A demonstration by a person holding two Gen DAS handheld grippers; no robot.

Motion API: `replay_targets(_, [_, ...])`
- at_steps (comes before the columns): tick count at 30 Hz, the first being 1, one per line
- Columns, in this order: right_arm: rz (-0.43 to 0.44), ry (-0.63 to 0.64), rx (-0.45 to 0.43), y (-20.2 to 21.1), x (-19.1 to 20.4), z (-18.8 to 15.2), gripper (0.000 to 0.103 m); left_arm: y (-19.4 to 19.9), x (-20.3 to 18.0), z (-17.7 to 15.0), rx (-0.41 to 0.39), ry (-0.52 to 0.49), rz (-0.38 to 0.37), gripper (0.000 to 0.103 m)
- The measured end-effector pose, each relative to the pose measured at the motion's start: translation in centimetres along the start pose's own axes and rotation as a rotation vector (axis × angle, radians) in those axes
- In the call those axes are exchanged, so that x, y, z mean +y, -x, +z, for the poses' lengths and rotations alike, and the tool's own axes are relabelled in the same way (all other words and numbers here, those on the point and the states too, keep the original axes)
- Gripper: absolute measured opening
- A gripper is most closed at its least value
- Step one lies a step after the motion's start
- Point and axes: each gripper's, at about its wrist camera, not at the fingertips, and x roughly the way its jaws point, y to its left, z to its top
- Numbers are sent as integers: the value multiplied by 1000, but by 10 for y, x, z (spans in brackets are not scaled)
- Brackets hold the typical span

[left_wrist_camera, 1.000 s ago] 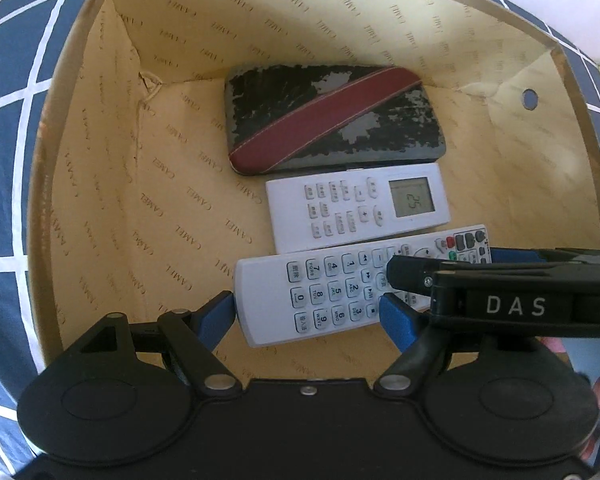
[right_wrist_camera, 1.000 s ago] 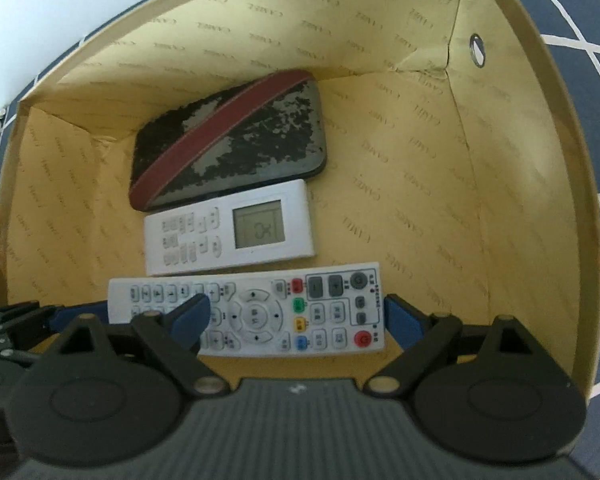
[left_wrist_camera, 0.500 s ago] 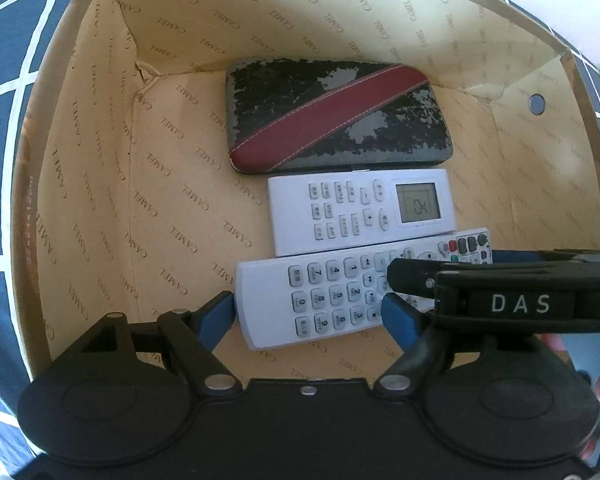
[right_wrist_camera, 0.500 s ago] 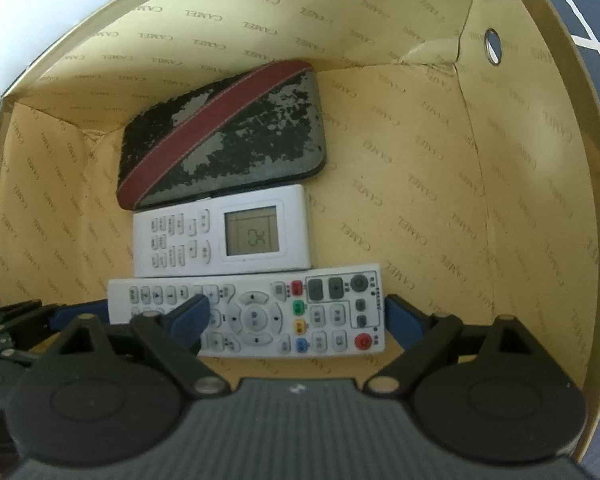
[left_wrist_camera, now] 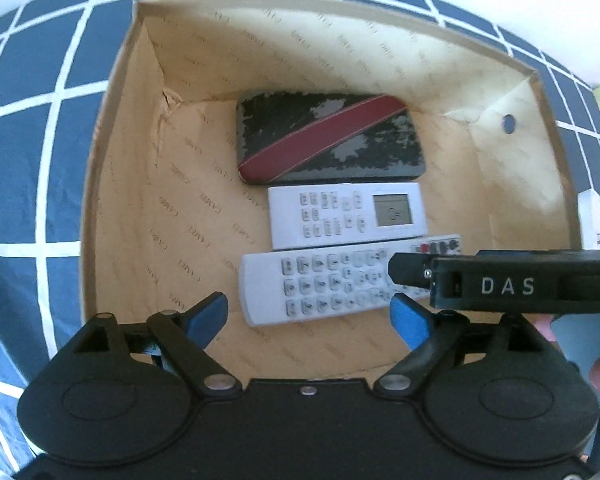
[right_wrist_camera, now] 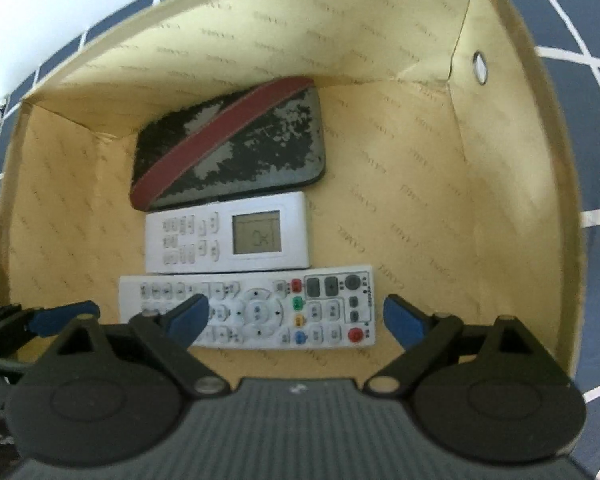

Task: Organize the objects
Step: 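Lower the TV remote into the box and open the right gripper, then move the right tool toward the small white keypad remote by the screwdriver set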

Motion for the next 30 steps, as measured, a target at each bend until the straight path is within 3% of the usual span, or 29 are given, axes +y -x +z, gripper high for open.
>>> replay_targets(7, [82,2,-63,43,1,-10,94,34,-15,-12,-72,1,28,97])
replay_targets(16, [72,19,-172,100,-13,-35,101,70,-51,-37,-142,-14,53,103])
replay_targets(30, [23,-27,-260,162,-108,-73,103,77,-160,-69,-181,-98,60,103])
